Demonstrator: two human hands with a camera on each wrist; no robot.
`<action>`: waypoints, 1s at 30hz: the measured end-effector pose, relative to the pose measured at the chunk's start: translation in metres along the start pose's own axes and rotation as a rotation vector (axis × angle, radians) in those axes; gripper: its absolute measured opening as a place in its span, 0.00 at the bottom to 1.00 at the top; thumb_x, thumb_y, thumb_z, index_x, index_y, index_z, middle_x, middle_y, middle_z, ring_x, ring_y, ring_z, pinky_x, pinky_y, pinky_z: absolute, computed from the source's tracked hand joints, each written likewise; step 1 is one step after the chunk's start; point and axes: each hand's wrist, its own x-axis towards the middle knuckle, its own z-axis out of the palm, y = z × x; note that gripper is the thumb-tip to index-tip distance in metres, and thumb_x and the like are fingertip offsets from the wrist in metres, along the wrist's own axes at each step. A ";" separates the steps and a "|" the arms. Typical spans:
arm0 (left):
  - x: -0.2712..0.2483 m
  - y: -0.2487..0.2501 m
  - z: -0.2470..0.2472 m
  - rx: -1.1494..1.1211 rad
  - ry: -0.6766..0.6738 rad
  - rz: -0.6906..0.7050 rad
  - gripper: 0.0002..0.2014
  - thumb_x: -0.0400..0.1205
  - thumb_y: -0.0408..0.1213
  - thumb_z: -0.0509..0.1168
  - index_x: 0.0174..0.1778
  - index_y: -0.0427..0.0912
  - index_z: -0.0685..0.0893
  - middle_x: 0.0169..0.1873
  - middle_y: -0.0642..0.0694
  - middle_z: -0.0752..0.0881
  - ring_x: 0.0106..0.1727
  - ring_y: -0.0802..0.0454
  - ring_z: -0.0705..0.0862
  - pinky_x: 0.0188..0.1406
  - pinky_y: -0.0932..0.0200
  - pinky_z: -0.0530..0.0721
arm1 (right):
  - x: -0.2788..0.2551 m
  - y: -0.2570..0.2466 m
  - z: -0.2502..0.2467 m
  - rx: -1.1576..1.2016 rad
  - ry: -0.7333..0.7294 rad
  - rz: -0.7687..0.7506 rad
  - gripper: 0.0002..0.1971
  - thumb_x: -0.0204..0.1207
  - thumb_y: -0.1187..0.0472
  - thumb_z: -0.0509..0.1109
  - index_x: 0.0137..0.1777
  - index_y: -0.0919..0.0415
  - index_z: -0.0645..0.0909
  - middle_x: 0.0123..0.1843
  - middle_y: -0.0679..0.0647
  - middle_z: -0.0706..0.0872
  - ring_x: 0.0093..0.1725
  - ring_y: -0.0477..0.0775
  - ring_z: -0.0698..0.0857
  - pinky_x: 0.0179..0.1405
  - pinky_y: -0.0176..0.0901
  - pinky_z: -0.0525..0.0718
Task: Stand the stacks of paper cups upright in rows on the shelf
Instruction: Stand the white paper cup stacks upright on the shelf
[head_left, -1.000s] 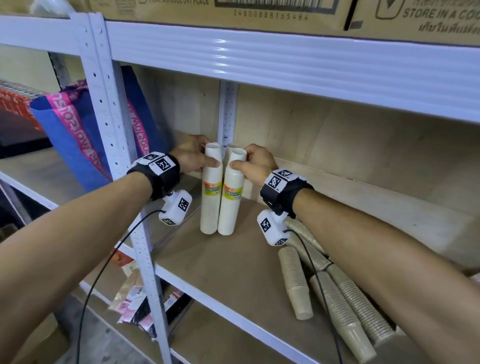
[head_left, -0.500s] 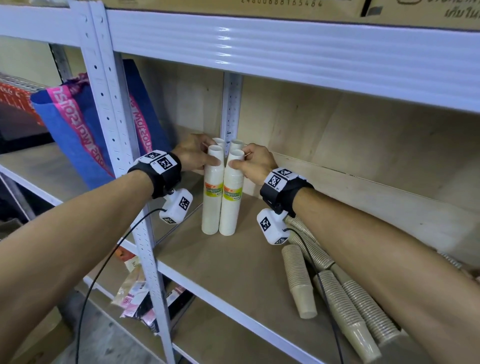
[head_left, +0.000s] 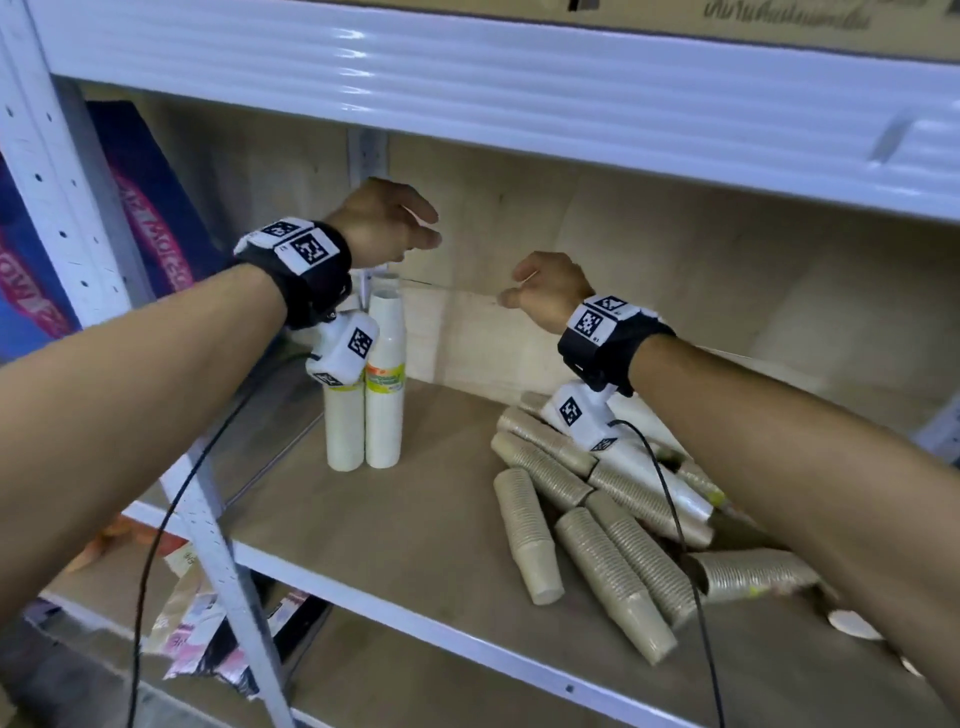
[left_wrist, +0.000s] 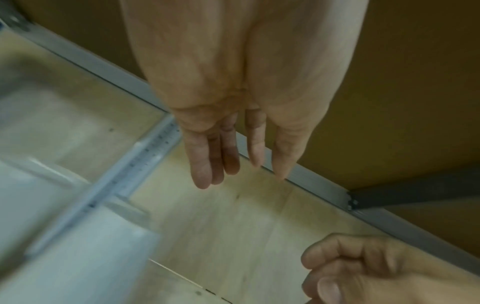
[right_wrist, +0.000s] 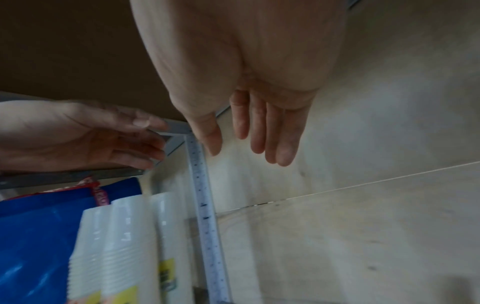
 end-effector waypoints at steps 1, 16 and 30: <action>0.003 0.006 0.012 0.011 -0.029 0.021 0.12 0.76 0.39 0.76 0.55 0.45 0.87 0.43 0.45 0.88 0.45 0.46 0.86 0.54 0.49 0.89 | -0.002 0.012 -0.010 -0.027 0.012 0.028 0.18 0.68 0.51 0.79 0.57 0.52 0.82 0.58 0.51 0.83 0.54 0.51 0.83 0.48 0.37 0.76; 0.008 0.033 0.220 0.220 -0.534 0.196 0.18 0.76 0.43 0.76 0.61 0.49 0.85 0.53 0.48 0.84 0.52 0.54 0.83 0.52 0.63 0.78 | -0.076 0.190 -0.120 -0.313 0.010 0.397 0.18 0.71 0.49 0.77 0.59 0.52 0.79 0.67 0.52 0.78 0.60 0.54 0.80 0.50 0.42 0.73; 0.010 0.000 0.334 0.477 -0.774 0.259 0.19 0.76 0.40 0.76 0.63 0.50 0.83 0.65 0.48 0.80 0.64 0.50 0.80 0.64 0.56 0.79 | -0.113 0.276 -0.111 -0.351 -0.162 0.492 0.33 0.71 0.53 0.77 0.75 0.53 0.71 0.72 0.55 0.76 0.68 0.55 0.79 0.62 0.45 0.79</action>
